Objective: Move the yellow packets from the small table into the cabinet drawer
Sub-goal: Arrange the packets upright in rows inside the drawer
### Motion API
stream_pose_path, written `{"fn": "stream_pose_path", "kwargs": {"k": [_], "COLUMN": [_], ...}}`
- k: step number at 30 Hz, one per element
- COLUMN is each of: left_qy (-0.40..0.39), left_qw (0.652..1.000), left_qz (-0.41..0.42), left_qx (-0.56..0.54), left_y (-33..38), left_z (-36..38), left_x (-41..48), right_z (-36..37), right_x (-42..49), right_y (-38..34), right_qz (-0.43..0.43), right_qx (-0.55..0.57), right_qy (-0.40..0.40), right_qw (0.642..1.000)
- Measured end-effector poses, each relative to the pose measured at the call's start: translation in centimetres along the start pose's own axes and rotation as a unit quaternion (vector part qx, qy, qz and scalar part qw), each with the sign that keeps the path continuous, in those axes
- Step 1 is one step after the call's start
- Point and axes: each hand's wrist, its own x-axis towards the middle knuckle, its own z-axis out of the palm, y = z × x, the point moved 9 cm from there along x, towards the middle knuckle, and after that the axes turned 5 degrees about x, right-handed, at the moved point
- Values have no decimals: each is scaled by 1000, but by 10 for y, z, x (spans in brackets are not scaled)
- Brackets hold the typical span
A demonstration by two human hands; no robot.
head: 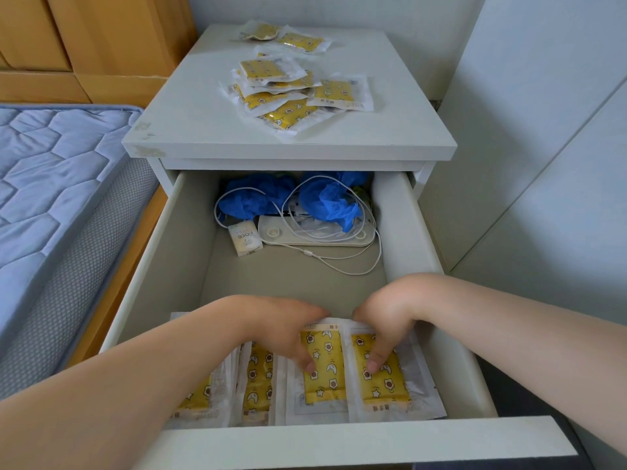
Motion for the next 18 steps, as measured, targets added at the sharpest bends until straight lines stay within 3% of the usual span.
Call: {"fn": "stream_pose_path", "kwargs": {"k": [5, 11, 18], "left_qy": [8, 74, 276], "left_qw": [1000, 997, 958], "left_qz": [2, -19, -79], "left_qx": [3, -4, -13], "left_y": [2, -5, -14], "left_z": [-2, -23, -80], "left_x": [1, -4, -29], "right_z": [-2, -30, -86], "right_x": [2, -10, -46], "right_y": [1, 5, 17], "right_qz": [20, 17, 23], "right_qx": [-13, 18, 55], "right_qy": [35, 150, 378], "right_qw": [999, 988, 924]}}
